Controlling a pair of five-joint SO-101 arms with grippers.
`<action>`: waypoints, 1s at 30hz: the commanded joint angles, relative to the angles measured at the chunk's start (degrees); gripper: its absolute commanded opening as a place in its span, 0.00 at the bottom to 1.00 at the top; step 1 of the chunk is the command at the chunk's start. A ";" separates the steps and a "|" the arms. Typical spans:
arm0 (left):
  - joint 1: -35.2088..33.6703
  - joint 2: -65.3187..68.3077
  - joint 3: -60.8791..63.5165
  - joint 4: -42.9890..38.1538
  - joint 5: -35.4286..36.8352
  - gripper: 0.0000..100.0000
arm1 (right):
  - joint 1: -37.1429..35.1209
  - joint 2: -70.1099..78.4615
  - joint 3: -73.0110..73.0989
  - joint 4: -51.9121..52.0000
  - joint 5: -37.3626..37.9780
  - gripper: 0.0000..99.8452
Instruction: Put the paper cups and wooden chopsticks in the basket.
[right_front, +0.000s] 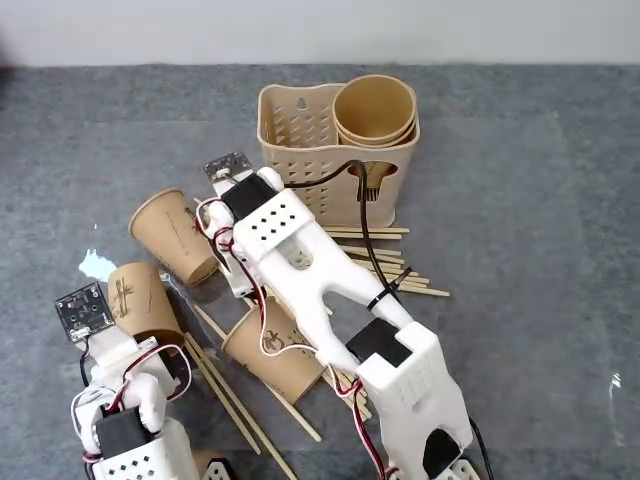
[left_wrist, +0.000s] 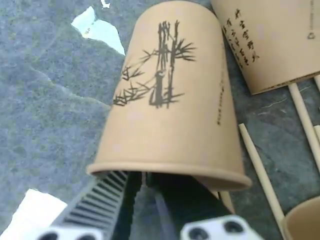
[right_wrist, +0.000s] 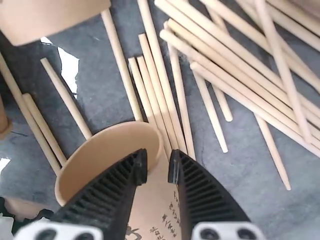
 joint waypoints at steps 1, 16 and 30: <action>-0.35 -1.05 -1.10 -1.23 0.00 0.01 | 0.31 -2.07 -3.25 2.59 -0.53 0.09; -0.35 -1.05 -1.10 -1.23 0.00 0.01 | -6.29 -7.78 -2.29 2.68 -1.67 0.23; -0.35 -1.05 -1.10 -1.23 0.00 0.01 | -1.98 -4.00 1.49 2.68 -1.93 0.02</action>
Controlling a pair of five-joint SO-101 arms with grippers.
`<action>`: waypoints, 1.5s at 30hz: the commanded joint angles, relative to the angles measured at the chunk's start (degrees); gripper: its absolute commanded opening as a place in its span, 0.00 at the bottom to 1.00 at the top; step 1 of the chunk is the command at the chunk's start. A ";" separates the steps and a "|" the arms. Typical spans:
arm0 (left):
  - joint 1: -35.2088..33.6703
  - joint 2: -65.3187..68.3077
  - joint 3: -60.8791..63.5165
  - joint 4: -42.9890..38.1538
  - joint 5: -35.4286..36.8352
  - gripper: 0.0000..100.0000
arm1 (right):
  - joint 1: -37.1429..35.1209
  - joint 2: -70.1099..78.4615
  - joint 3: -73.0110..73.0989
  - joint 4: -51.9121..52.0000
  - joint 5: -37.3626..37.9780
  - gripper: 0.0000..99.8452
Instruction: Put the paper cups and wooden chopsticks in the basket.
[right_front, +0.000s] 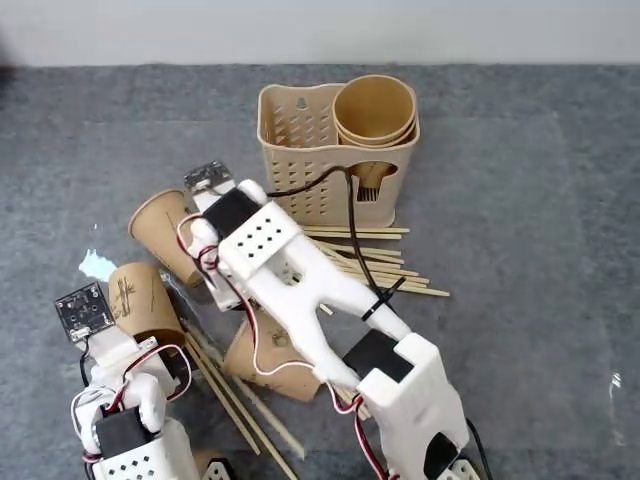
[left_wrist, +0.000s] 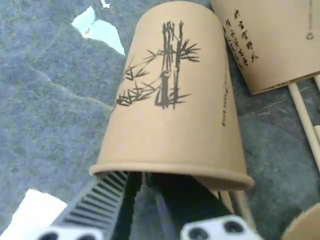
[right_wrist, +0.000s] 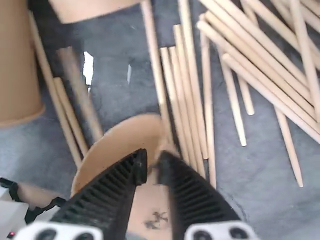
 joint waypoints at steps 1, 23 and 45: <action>-0.35 -1.05 -1.10 -1.23 0.00 0.01 | 2.42 -0.48 -0.35 2.51 0.18 0.02; -0.35 -1.05 -1.10 -1.23 0.00 0.01 | 5.32 -27.65 -0.70 2.33 5.89 0.01; -0.35 -1.05 -1.10 -1.23 0.00 0.01 | -9.54 -17.89 8.00 2.51 1.76 0.28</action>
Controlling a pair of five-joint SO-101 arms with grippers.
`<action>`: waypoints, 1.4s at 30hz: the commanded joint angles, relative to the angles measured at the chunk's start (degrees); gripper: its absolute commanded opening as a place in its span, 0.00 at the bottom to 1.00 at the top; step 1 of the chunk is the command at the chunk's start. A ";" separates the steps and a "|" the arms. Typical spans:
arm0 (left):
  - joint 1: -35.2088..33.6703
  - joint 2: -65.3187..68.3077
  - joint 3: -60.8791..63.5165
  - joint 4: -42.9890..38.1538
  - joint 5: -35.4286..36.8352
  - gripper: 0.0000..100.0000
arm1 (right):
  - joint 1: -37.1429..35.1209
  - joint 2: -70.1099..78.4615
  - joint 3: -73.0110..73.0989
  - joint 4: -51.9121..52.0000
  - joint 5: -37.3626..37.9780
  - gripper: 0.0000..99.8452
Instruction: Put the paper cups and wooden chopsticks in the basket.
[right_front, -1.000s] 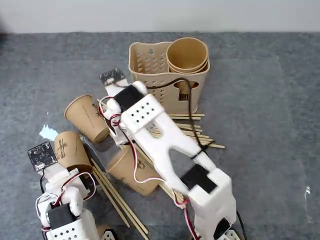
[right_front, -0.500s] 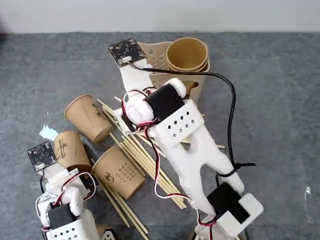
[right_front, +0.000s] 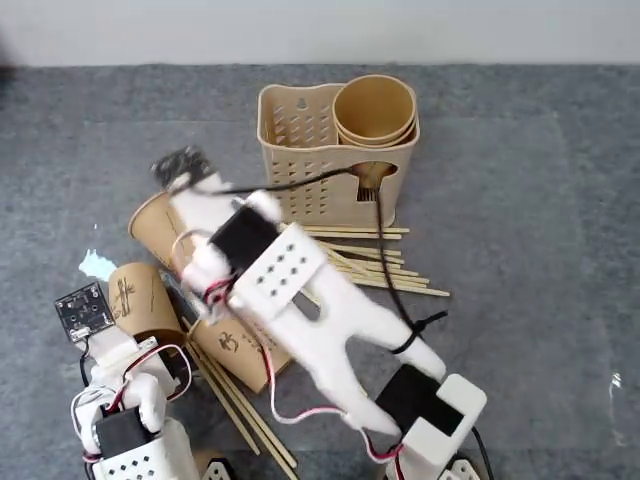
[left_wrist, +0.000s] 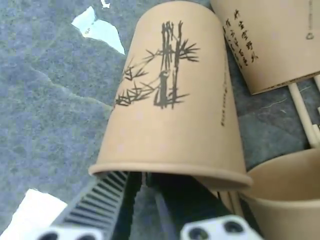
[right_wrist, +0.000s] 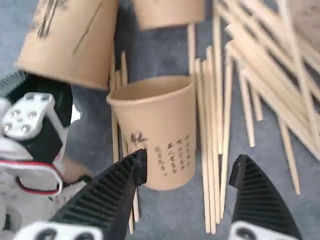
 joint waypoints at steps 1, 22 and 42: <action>-0.35 -1.05 -1.10 -1.23 0.00 0.01 | -3.03 -0.92 4.84 2.51 -0.35 0.28; -0.35 -1.05 -1.10 -1.23 0.00 0.01 | -6.20 -14.64 27.16 -3.91 3.60 0.28; -0.35 -1.05 -1.10 -1.23 0.00 0.01 | -3.74 -7.25 37.71 -27.12 4.04 0.37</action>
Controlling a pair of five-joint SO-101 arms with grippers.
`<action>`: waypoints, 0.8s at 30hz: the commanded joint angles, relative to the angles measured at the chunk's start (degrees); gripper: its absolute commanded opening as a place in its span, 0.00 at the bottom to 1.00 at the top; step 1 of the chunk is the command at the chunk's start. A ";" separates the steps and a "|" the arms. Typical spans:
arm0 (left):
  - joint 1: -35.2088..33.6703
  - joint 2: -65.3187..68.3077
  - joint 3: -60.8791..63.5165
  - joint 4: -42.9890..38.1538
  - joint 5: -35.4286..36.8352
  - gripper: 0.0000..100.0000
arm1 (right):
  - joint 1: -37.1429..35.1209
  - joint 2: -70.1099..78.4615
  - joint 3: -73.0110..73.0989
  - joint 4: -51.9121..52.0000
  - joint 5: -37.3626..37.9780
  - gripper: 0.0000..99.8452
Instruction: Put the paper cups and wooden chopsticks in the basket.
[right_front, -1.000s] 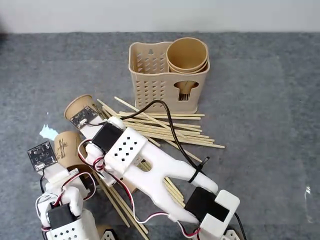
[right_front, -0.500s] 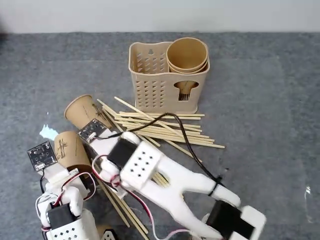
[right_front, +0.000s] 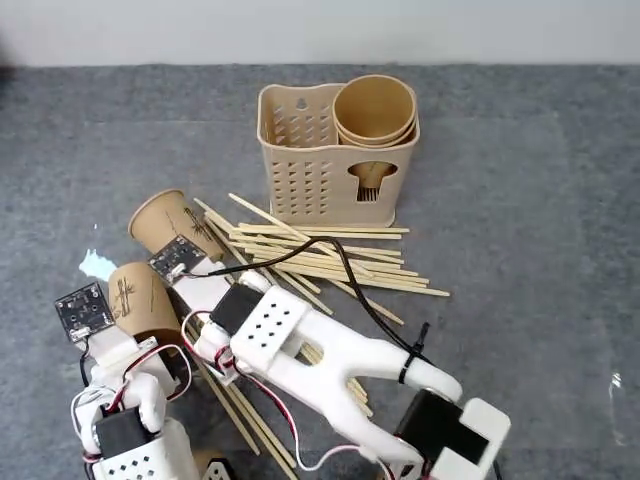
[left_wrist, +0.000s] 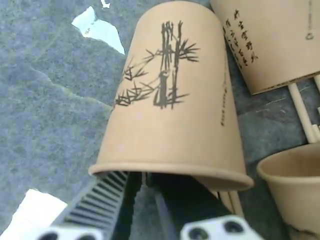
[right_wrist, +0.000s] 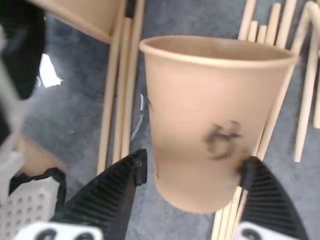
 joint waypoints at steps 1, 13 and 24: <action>-0.35 -1.05 -1.10 -1.23 0.00 0.01 | 1.01 0.57 -0.35 -1.01 0.53 0.39; -0.35 -1.05 -1.10 -1.23 0.00 0.01 | 1.10 7.87 -3.43 -2.59 0.53 0.39; -0.35 -1.05 -1.10 -1.23 0.00 0.01 | 1.19 9.19 -11.08 8.31 0.53 0.21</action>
